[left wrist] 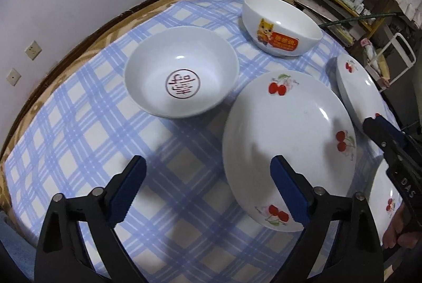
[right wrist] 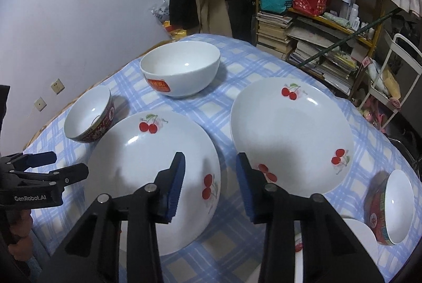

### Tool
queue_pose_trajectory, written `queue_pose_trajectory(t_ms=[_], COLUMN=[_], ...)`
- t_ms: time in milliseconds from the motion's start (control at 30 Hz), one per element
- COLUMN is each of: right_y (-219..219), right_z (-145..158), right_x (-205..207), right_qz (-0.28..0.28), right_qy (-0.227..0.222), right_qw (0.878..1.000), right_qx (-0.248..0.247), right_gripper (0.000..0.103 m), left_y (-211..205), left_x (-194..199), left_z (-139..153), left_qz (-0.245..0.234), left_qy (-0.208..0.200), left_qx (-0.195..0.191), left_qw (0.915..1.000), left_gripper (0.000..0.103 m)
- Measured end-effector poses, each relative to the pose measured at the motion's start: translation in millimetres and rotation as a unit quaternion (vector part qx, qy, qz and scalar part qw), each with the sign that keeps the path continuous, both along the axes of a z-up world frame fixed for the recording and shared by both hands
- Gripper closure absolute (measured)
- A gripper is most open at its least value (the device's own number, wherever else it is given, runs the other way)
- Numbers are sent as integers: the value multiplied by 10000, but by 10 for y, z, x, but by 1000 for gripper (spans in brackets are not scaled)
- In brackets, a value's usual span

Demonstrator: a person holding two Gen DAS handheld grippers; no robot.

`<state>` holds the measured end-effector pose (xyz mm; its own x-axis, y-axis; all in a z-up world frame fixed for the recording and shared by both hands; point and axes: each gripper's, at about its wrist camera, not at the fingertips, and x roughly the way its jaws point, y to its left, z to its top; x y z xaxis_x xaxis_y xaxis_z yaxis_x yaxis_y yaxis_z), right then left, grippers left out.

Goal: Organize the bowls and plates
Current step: 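Move the right tool to a large cherry plate while the left tool approaches another cherry plate, then close the right tool on its plate rim while the left tool grips its plate rim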

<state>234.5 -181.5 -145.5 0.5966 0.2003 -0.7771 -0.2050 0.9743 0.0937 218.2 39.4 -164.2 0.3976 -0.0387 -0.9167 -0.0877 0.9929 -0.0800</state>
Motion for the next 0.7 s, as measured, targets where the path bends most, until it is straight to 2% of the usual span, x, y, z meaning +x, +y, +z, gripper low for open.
queue_pose_trajectory(t_ms=[33, 133, 200, 267, 467, 700], right_y=[3, 6, 13, 31, 61, 152], right_z=[-19, -80, -111, -140, -242, -287], right_x=[7, 20, 25, 29, 42, 21], right_qz=[17, 20, 37, 62, 64, 128], right_qy=[26, 111, 164, 195, 329, 318], right_qw=[10000, 9999, 9999, 9998, 9994, 9994], right_qx=[-6, 2, 24, -47, 2, -101], right_gripper=[71, 73, 78, 82, 82, 84], left_y=[-3, -8, 16, 47, 196, 233], left_x=[2, 15, 25, 47, 129, 210], left_z=[-18, -69, -101, -120, -155, -253], left_qz=[-18, -2, 40, 36, 254, 200], left_qy=[18, 106, 176, 222, 366, 532], left_qx=[-28, -128, -248, -292, -453, -348], left_qw=[10000, 9999, 9995, 9993, 9980, 9978], left_gripper=[14, 22, 27, 37, 38, 38])
